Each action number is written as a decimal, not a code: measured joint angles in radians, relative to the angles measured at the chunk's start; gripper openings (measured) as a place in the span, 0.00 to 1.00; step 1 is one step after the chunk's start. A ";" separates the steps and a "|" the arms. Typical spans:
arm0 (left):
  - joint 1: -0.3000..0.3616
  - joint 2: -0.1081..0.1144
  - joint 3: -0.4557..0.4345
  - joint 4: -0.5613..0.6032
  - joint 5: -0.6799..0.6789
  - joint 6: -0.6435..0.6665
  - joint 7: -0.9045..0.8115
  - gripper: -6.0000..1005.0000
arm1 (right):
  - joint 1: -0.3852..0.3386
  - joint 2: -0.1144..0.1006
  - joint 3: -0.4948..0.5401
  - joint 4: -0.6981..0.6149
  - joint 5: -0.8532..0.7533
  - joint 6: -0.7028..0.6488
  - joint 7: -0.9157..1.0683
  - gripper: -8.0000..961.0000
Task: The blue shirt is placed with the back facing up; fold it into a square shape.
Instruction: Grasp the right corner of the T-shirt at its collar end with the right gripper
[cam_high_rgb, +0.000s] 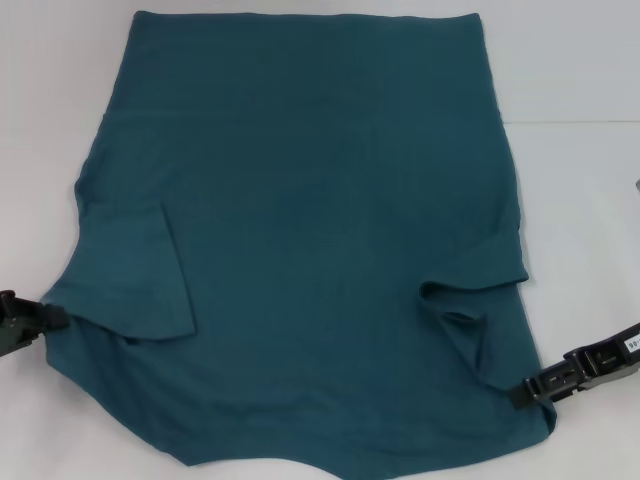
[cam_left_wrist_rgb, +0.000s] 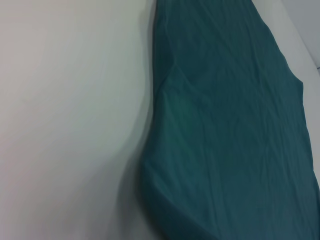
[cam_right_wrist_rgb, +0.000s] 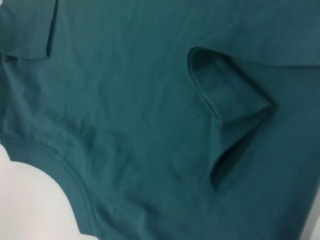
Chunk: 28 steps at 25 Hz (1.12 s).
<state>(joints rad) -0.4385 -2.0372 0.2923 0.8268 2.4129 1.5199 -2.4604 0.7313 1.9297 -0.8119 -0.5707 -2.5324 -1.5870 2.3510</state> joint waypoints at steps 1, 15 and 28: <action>0.001 0.000 0.000 0.000 0.000 0.000 0.000 0.03 | 0.000 0.000 0.000 0.000 0.000 0.004 0.006 0.92; -0.003 0.001 -0.001 -0.002 -0.001 -0.011 0.000 0.03 | 0.028 0.038 -0.016 0.015 0.000 0.008 0.035 0.92; -0.002 0.002 -0.002 -0.002 -0.015 -0.011 0.000 0.03 | 0.032 0.038 -0.019 0.010 -0.001 0.032 0.095 0.89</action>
<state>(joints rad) -0.4409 -2.0355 0.2901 0.8253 2.3982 1.5094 -2.4604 0.7637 1.9680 -0.8305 -0.5611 -2.5329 -1.5549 2.4459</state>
